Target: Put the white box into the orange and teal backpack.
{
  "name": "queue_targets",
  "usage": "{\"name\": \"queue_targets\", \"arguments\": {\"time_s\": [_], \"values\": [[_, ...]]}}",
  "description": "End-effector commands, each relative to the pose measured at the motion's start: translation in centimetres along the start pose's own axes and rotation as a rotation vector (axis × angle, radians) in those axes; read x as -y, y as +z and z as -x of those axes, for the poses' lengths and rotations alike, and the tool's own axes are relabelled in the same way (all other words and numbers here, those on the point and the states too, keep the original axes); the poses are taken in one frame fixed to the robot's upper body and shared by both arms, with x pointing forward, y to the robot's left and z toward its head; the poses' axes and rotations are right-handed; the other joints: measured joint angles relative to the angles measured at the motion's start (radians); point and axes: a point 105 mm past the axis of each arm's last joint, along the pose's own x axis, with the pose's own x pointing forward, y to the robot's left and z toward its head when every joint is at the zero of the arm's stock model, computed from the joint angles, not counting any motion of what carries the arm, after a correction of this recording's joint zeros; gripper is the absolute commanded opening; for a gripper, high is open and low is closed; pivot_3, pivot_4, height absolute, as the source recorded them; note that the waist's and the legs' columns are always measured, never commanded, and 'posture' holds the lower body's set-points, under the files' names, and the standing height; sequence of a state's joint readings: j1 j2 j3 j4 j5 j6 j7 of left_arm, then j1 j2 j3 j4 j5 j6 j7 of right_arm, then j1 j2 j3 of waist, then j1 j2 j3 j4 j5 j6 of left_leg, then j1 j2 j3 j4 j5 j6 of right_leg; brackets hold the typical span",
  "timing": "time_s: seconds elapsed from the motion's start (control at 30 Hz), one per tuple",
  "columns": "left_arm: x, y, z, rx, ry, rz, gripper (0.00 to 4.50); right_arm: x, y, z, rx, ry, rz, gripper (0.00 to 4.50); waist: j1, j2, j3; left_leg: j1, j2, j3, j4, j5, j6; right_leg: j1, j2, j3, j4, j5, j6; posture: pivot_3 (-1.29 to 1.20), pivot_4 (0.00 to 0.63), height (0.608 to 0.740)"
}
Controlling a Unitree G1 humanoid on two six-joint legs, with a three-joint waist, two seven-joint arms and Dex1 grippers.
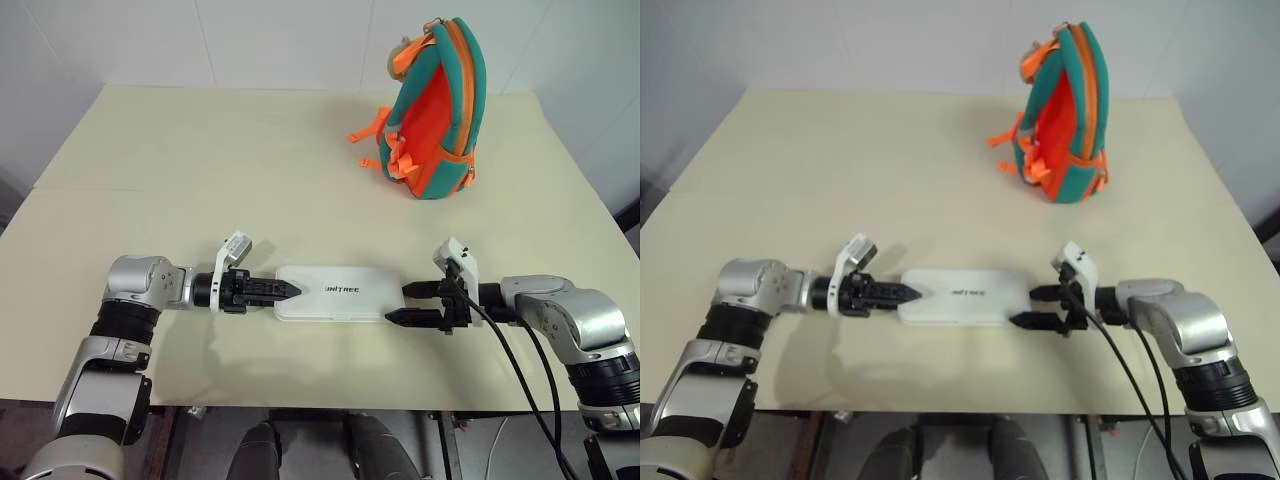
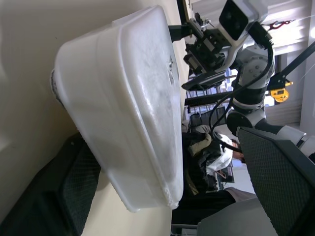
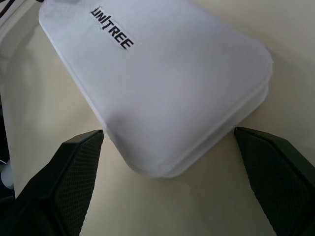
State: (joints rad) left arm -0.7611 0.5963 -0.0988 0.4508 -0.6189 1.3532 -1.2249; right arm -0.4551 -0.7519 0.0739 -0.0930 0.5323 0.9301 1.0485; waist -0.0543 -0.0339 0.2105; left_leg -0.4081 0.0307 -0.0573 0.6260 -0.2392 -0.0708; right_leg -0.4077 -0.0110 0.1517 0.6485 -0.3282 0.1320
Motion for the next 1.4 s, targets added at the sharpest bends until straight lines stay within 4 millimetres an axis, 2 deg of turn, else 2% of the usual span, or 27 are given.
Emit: {"name": "queue_targets", "arguments": {"time_s": [0.03, 0.2, 0.23, 0.3, 0.57, 0.6, 0.83, 0.93, 1.1, 1.27, 1.4], "values": [[0.6, 0.1, -0.3, 0.001, -0.038, 0.015, 4.49, -0.5, 0.8, 0.3, 0.024, 0.007, 0.051, 4.5, -0.001, 0.0, 0.0, 0.0, 0.0, 0.0, 0.001, 0.0, 0.0, 0.0, 0.0, 0.0, 0.001, 0.0, 0.0, 0.0, 0.15, 0.74], [0.9, -0.3, -0.9, 0.0, -0.069, 0.048, 4.49, -0.4, 0.9, 0.3, 0.031, 0.004, 0.055, 4.5, -0.002, 0.0, 0.0, 0.0, 0.0, 0.0, 0.003, 0.0, 0.0, 0.0, 0.0, 0.0, 0.004, 0.0, 0.0, 0.0, 0.15, 0.74], [0.9, -0.4, -0.9, 0.003, -0.068, 0.049, 4.31, -0.4, 0.9, 0.3, 0.032, 0.003, 0.056, 4.5, -0.002, 0.0, 0.0, 0.0, 0.0, 0.0, 0.003, 0.0, 0.0, 0.0, 0.0, 0.0, 0.004, 0.0, 0.0, 0.0, 0.15, 0.74], [0.7, -0.3, -1.0, 0.024, -0.062, 0.059, 3.87, -0.4, 0.9, 0.3, 0.035, 0.002, 0.057, 4.5, -0.003, 0.0, 0.0, 0.0, 0.0, 0.0, 0.003, 0.0, 0.0, 0.0, 0.0, 0.0, 0.004, 0.0, 0.0, 0.0, 0.15, 0.74], [0.8, 0.4, -1.3, 0.109, -0.084, 0.096, 1.49, -0.5, 0.9, 0.2, 0.042, 0.003, 0.054, 4.5, -0.003, 0.0, 0.0, 0.001, 0.0, 0.0, 0.003, 0.001, -0.001, 0.0, 0.0, 0.0, 0.005, 0.0, 0.0, 0.0, 0.15, 0.74], [0.9, 0.4, -1.3, 0.114, -0.09, 0.102, 1.36, -0.5, 0.9, 0.2, 0.044, 0.003, 0.053, 4.5, -0.002, 0.0, 0.0, 0.001, 0.0, 0.0, 0.003, 0.001, -0.001, 0.0, 0.0, 0.0, 0.005, 0.0, 0.0, 0.0, 0.15, 0.74], [1.9, 0.1, -0.7, 0.102, -0.107, 0.084, 1.36, -0.3, 1.4, 0.6, 0.068, -0.024, 0.061, 4.5, -0.003, 0.0, 0.0, 0.001, 0.0, 0.0, 0.002, 0.001, -0.001, 0.0, 0.0, 0.0, 0.005, 0.0, 0.0, 0.0, 0.15, 0.74], [2.0, 2.1, 3.6, 0.259, 0.002, -0.029, 1.36, 3.2, 5.9, 3.9, 0.222, -0.245, 0.116, 4.5, -0.007, -0.001, 0.0, 0.001, 0.0, 0.0, 0.003, 0.001, -0.001, 0.0, 0.0, 0.0, 0.005, 0.0, 0.0, 0.0, 0.15, 0.74], [1.3, 1.8, 7.6, 0.36, 0.144, -0.1, 1.36, 7.0, 10.3, 6.8, 0.367, -0.495, 0.166, 4.5, -0.03, -0.001, 0.001, 0.003, 0.0, 0.001, 0.0, 0.002, -0.002, -0.001, 0.0, 0.002, 0.005, 0.002, -0.001, 0.0, 0.15, 0.74], [1.3, 0.5, 8.6, 0.394, 0.183, -0.111, 1.36, 9.6, 14.5, 7.7, 0.53, -0.709, 0.2, 4.5, -0.031, -0.001, 0.001, 0.001, 0.0, 0.002, -0.002, 0.002, -0.002, -0.003, -0.001, 0.002, 0.004, 0.001, -0.001, 0.0, 0.15, 0.74], [1.2, -0.7, 8.2, 0.396, 0.19, -0.112, 1.36, 11.1, 16.4, 7.2, 0.61, -0.835, 0.22, 4.5, -0.032, -0.001, 0.001, 0.001, 0.001, 0.003, -0.005, 0.002, -0.002, -0.004, -0.001, 0.002, 0.004, 0.001, -0.001, 0.0, 0.15, 0.74]]}}
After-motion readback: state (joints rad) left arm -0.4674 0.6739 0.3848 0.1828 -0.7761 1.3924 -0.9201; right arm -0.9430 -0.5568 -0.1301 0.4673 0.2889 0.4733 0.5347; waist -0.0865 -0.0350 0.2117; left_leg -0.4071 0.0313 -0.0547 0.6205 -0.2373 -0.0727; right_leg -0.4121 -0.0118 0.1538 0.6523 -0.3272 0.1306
